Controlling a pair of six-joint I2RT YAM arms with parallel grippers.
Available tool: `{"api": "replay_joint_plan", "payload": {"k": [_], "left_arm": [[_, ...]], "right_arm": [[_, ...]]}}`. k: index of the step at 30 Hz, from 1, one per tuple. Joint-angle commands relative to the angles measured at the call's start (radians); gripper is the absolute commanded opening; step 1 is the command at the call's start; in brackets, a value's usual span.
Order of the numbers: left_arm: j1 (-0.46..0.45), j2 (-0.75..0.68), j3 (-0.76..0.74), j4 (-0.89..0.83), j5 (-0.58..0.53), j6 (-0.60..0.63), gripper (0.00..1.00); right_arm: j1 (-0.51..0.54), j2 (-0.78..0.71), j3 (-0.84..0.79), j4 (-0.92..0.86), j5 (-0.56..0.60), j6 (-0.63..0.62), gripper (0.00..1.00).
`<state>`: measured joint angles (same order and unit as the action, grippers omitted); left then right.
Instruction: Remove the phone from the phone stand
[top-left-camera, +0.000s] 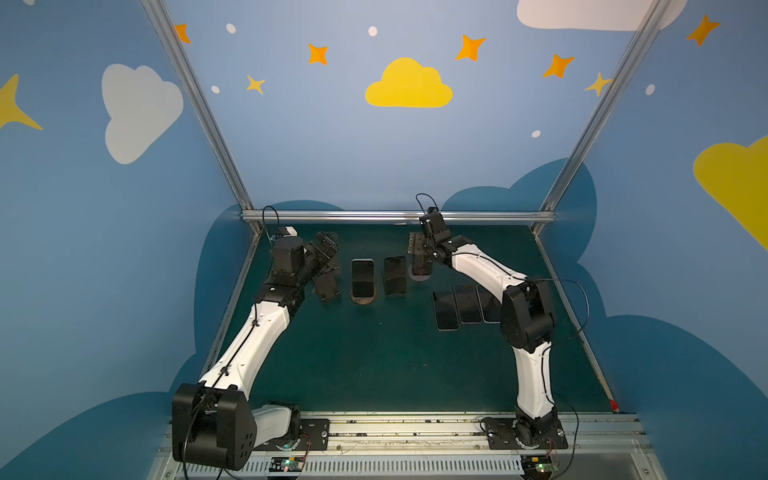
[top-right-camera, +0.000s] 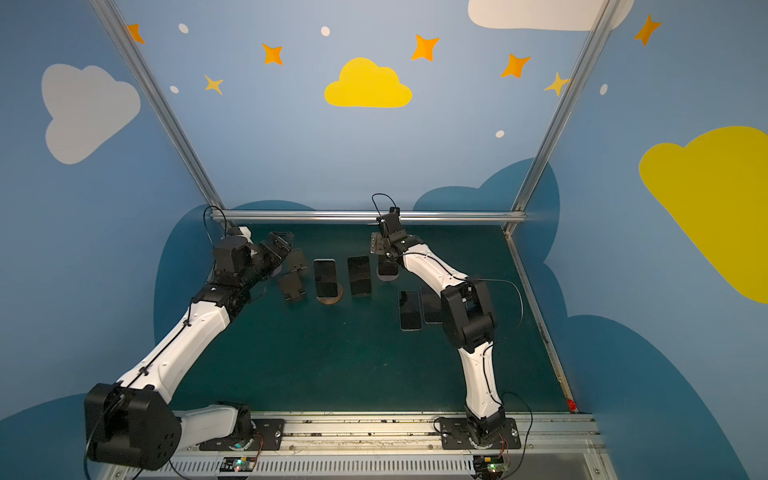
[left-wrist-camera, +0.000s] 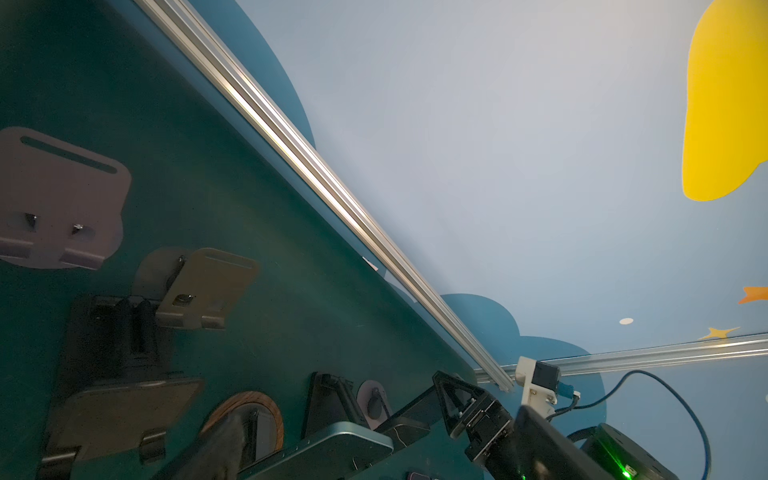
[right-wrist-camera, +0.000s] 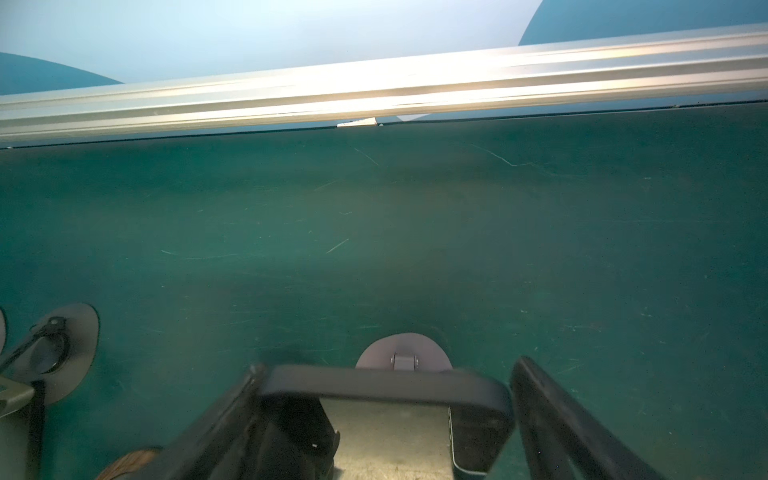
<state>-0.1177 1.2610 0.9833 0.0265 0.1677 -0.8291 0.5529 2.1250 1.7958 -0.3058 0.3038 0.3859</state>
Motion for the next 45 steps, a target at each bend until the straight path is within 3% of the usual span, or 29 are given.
{"api": "replay_joint_plan", "payload": {"k": [1, 18, 45], "left_arm": [[0.006, 0.001, -0.011, 0.026, 0.003, -0.004, 1.0], [0.007, 0.002, -0.012, 0.029, 0.006, -0.004, 1.0], [0.008, -0.003, -0.018, 0.053, 0.027, -0.007, 1.0]], "right_arm": [[0.002, 0.037, 0.026, 0.007, 0.015, 0.005, 0.89], [0.008, 0.028, -0.001, 0.041, 0.0, -0.009, 0.73], [0.015, -0.14, -0.118, 0.119, 0.007, -0.101, 0.67]]}}
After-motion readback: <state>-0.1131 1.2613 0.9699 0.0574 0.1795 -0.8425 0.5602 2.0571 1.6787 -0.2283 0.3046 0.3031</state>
